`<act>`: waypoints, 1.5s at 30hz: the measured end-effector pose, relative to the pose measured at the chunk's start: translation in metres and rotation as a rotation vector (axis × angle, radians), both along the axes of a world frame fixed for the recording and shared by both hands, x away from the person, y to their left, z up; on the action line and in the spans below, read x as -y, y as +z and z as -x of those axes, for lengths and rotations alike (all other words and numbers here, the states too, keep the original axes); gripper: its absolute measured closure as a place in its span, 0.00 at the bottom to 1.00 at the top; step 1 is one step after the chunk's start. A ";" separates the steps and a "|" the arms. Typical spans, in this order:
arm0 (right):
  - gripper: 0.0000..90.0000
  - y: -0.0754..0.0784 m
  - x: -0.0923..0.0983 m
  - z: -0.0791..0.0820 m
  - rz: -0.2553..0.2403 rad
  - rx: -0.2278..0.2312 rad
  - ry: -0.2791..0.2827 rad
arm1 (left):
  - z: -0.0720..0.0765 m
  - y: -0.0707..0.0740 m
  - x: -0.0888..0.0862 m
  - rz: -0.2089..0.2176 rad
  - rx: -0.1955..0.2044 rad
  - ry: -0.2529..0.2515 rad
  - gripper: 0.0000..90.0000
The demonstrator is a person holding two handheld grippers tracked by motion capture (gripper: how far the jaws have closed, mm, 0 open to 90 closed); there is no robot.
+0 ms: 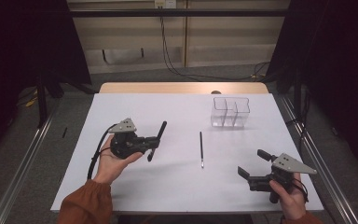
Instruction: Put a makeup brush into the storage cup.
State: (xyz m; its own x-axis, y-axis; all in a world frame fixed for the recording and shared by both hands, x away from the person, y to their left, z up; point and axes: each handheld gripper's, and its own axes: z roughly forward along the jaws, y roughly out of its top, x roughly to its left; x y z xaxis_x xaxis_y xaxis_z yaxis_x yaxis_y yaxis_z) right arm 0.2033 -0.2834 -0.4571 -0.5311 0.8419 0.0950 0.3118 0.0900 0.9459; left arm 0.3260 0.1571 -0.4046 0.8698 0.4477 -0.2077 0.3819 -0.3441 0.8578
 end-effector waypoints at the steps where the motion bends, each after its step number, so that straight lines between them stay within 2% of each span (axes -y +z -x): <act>1: 0.00 0.000 0.000 0.000 -0.001 0.000 -0.001 | 0.001 0.001 0.002 -0.002 0.002 -0.008 0.88; 10: 0.00 0.000 -0.001 0.000 0.003 0.000 0.004 | 0.010 0.005 0.025 -0.021 -0.008 -0.088 0.88; 16: 0.00 0.000 -0.001 0.000 0.005 0.002 0.008 | 0.013 0.006 0.038 -0.038 -0.010 -0.119 0.88; 19: 0.00 0.000 -0.001 0.000 0.007 0.002 0.012 | 0.012 0.006 0.043 -0.046 -0.014 -0.124 0.88; 31: 0.00 0.001 -0.003 0.000 0.011 0.005 0.038 | 0.020 0.007 0.059 -0.079 -0.035 -0.201 0.88; 39: 0.00 0.004 -0.008 -0.001 0.002 0.001 0.087 | 0.024 0.009 0.066 -0.145 -0.047 -0.241 0.88; 41: 0.00 0.006 -0.011 -0.002 0.006 -0.005 0.099 | 0.025 0.011 0.067 -0.155 -0.057 -0.253 0.88; 43: 0.00 0.008 -0.014 -0.004 0.020 -0.004 0.100 | 0.026 0.014 0.068 -0.184 -0.058 -0.259 0.88; 45: 0.00 0.011 -0.017 -0.006 0.021 -0.006 0.117 | 0.026 0.016 0.069 -0.190 -0.066 -0.263 0.88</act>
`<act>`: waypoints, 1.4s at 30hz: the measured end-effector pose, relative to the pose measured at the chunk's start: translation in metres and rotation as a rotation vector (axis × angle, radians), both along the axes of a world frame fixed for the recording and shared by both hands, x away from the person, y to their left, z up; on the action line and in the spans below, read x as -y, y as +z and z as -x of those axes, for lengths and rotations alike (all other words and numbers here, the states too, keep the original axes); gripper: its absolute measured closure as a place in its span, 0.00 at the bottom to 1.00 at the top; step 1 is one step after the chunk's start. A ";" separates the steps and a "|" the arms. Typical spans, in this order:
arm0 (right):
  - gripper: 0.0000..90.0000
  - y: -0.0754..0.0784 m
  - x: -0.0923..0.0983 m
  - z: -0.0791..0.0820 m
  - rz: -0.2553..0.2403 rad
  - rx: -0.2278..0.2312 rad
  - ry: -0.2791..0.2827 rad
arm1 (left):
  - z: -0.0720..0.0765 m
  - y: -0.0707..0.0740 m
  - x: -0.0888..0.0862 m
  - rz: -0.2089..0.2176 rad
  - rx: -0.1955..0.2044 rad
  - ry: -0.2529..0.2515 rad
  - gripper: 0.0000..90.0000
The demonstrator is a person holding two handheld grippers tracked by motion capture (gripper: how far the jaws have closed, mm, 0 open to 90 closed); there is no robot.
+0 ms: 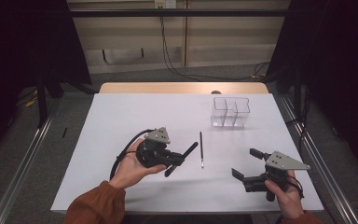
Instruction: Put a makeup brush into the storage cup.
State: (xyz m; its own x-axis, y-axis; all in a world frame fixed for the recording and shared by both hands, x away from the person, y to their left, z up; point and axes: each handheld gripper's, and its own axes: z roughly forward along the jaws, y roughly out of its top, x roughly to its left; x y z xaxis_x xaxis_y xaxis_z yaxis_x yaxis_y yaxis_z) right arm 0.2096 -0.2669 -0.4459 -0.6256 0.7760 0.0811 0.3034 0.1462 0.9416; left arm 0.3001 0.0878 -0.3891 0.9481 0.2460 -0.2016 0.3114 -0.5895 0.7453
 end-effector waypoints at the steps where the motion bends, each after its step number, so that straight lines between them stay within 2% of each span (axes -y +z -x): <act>1: 0.00 0.001 -0.001 -0.001 0.000 -0.002 0.003 | 0.000 0.000 0.001 -0.009 -0.003 -0.003 0.88; 8: 0.00 0.002 -0.013 -0.008 0.033 -0.027 0.070 | 0.000 -0.004 0.007 -0.084 -0.037 -0.030 0.88; 10: 0.00 0.001 -0.017 -0.010 0.041 -0.045 0.083 | 0.000 -0.004 0.008 -0.106 -0.033 -0.037 0.88; 12: 0.00 0.001 -0.020 -0.011 0.045 -0.060 0.084 | 0.000 -0.005 0.009 -0.100 -0.035 -0.031 0.88; 14: 0.01 0.000 -0.023 -0.013 0.057 -0.064 0.086 | -0.001 -0.005 0.009 -0.120 -0.040 -0.043 0.88; 18: 0.01 0.004 -0.026 -0.015 0.073 -0.089 0.131 | 0.000 -0.003 0.009 -0.145 -0.054 -0.059 0.88; 21: 0.01 0.010 -0.027 -0.020 0.065 -0.154 0.195 | 0.001 0.002 0.010 -0.155 -0.057 -0.069 0.88; 22: 0.01 0.012 -0.028 -0.021 0.070 -0.162 0.205 | 0.002 0.002 0.011 -0.158 -0.056 -0.074 0.88; 24: 0.01 0.015 -0.031 -0.023 0.090 -0.150 0.209 | 0.002 0.003 0.013 -0.180 -0.059 -0.084 0.88; 28: 0.01 0.021 -0.039 -0.028 0.104 -0.157 0.251 | 0.003 0.002 0.018 -0.211 -0.053 -0.101 0.88; 33: 0.01 0.027 -0.049 -0.034 0.139 -0.179 0.312 | 0.004 0.004 0.022 -0.230 -0.043 -0.123 0.88; 37: 0.01 0.031 -0.055 -0.039 0.183 -0.194 0.334 | 0.006 0.008 0.024 -0.238 -0.042 -0.139 0.88; 40: 0.02 0.031 -0.059 -0.043 0.225 -0.227 0.347 | 0.006 0.011 0.027 -0.256 -0.034 -0.148 0.88; 42: 0.02 0.031 -0.061 -0.045 0.245 -0.259 0.377 | 0.006 0.011 0.028 -0.266 -0.039 -0.157 0.88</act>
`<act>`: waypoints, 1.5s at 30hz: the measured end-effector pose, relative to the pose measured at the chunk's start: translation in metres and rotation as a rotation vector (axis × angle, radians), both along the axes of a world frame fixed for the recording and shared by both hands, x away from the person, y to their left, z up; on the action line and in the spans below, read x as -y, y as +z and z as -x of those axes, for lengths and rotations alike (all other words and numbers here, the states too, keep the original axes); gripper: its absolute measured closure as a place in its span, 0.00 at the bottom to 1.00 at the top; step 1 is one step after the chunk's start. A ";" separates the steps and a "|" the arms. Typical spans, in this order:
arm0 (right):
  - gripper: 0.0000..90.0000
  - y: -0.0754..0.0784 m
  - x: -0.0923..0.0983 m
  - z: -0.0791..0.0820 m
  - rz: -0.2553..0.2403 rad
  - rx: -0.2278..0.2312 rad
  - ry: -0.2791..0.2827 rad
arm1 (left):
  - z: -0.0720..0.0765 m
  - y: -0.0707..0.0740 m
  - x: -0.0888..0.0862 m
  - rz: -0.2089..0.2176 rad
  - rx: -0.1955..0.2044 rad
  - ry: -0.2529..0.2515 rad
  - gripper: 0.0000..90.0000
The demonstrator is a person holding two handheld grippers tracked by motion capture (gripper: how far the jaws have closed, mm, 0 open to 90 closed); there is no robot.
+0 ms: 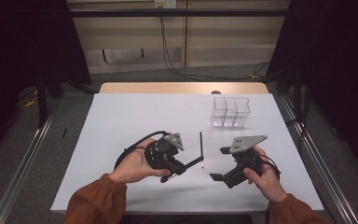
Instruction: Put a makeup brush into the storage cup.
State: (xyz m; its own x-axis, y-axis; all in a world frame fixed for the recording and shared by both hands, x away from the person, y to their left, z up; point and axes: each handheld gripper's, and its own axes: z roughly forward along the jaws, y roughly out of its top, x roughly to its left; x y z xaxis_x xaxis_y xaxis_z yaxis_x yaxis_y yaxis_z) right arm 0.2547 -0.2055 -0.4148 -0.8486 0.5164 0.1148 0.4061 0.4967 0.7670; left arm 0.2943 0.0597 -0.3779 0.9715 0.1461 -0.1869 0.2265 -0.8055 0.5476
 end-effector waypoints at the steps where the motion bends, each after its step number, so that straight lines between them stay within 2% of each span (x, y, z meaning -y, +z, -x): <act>1: 0.02 0.000 -0.001 -0.001 0.004 -0.001 0.006 | 0.000 0.000 0.001 -0.006 -0.001 -0.002 0.88; 6: 0.02 0.005 -0.003 -0.006 0.026 -0.021 0.036 | -0.003 -0.002 0.003 -0.028 0.008 -0.003 0.88; 8: 0.02 0.007 -0.006 -0.009 0.052 -0.031 0.059 | -0.004 -0.002 0.004 -0.037 0.004 -0.008 0.88; 15: 0.03 0.009 -0.019 -0.020 0.125 -0.078 0.209 | -0.005 -0.003 0.008 -0.076 0.004 -0.032 0.88; 21: 0.04 0.012 -0.032 -0.024 0.212 -0.105 0.287 | -0.005 -0.006 0.011 -0.111 0.001 -0.042 0.88; 27: 0.07 0.015 -0.038 -0.030 0.277 -0.124 0.326 | -0.006 -0.006 0.013 -0.138 -0.004 -0.059 0.88; 33: 0.12 0.014 -0.044 -0.034 0.342 -0.168 0.363 | -0.006 -0.009 0.016 -0.161 -0.006 -0.062 0.88; 35: 0.13 0.013 -0.045 -0.035 0.354 -0.192 0.380 | -0.006 -0.010 0.016 -0.182 -0.008 -0.065 0.88; 39: 0.15 0.010 -0.049 -0.036 0.403 -0.211 0.402 | -0.007 -0.010 0.016 -0.199 -0.013 -0.073 0.88; 41: 0.15 0.009 -0.050 -0.037 0.407 -0.203 0.412 | -0.007 -0.011 0.016 -0.204 -0.009 -0.086 0.88; 43: 0.15 0.009 -0.051 -0.038 0.412 -0.212 0.413 | -0.005 -0.012 0.017 -0.192 -0.025 -0.059 0.88; 45: 0.16 0.009 -0.052 -0.040 0.423 -0.204 0.402 | -0.007 -0.013 0.018 -0.206 -0.023 -0.079 0.88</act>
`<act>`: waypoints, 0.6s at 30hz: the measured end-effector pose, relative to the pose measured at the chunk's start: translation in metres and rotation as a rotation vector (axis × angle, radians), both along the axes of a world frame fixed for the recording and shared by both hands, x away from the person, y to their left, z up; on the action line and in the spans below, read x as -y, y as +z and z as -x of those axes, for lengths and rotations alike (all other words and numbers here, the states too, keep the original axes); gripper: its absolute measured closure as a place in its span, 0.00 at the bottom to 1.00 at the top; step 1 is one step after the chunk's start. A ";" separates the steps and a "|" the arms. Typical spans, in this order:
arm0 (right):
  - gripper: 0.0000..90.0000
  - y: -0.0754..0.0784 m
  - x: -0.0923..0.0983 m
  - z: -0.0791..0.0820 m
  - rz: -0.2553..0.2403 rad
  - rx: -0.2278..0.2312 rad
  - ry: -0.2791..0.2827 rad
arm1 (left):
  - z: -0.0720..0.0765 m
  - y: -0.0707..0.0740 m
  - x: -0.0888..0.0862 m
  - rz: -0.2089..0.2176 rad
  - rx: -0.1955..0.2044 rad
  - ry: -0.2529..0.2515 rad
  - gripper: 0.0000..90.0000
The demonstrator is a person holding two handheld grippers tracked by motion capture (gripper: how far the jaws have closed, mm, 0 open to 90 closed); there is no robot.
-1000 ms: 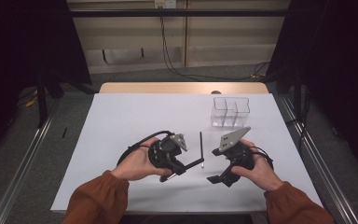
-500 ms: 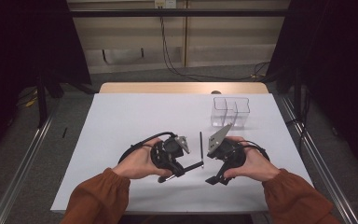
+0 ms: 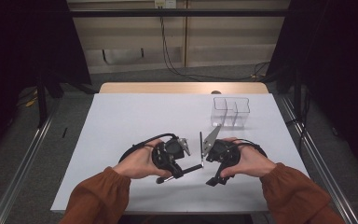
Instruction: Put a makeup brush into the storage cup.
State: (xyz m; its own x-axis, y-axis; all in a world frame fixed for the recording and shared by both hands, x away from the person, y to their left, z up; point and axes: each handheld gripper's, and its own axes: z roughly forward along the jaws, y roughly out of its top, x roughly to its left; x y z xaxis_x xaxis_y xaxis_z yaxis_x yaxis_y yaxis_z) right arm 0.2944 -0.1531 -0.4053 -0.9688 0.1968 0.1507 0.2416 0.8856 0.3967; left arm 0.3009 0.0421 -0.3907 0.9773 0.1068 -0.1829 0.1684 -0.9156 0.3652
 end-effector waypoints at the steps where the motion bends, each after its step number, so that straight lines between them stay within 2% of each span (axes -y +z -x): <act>1: 0.16 0.000 0.000 0.000 0.001 0.001 0.005 | 0.000 -0.001 0.000 0.005 -0.001 0.007 0.88; 2: 0.15 0.000 -0.001 0.000 0.009 -0.002 0.000 | -0.001 -0.001 0.001 -0.001 -0.001 -0.004 0.88; 3: 0.15 0.000 -0.001 -0.001 0.005 -0.008 0.011 | 0.000 -0.001 0.001 0.008 -0.005 0.013 0.88; 5: 0.16 -0.001 -0.004 -0.001 0.004 -0.010 0.007 | 0.000 -0.002 0.001 0.016 -0.003 0.015 0.88; 7: 0.21 -0.001 -0.006 -0.001 0.000 0.000 0.019 | -0.001 -0.001 0.001 0.008 -0.001 0.000 0.88; 8: 0.24 0.000 -0.007 -0.001 0.000 -0.003 0.024 | 0.000 -0.002 0.001 0.016 -0.002 0.016 0.88; 10: 0.35 0.000 -0.008 -0.002 -0.019 0.004 0.033 | 0.000 -0.002 0.001 0.017 -0.002 0.014 0.88; 11: 0.39 0.001 -0.008 -0.002 -0.028 0.017 0.034 | -0.001 0.000 0.001 0.006 0.005 -0.009 0.88; 12: 0.42 0.002 -0.008 -0.003 -0.040 0.016 0.033 | 0.001 0.000 0.001 0.026 0.002 0.018 0.88; 13: 0.44 0.002 -0.008 -0.004 -0.046 0.017 0.031 | -0.001 0.002 0.000 0.026 0.010 -0.007 0.88; 14: 0.46 0.003 -0.008 -0.005 -0.049 0.018 0.032 | 0.001 0.002 0.000 0.044 -0.001 0.018 0.88; 15: 0.50 0.003 -0.008 -0.006 -0.054 0.022 0.035 | 0.001 0.002 0.000 0.045 0.002 0.022 0.88; 18: 0.54 0.006 -0.009 -0.007 -0.061 0.016 0.046 | 0.000 0.001 0.000 0.013 0.005 -0.002 0.88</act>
State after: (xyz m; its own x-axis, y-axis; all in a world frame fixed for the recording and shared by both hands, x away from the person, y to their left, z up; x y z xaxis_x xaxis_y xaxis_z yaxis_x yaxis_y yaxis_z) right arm 0.3017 -0.1438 -0.3997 -0.9789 0.1429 0.1458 0.1945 0.8698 0.4535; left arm 0.3009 0.0419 -0.3898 0.9785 0.1025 -0.1790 0.1645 -0.9112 0.3776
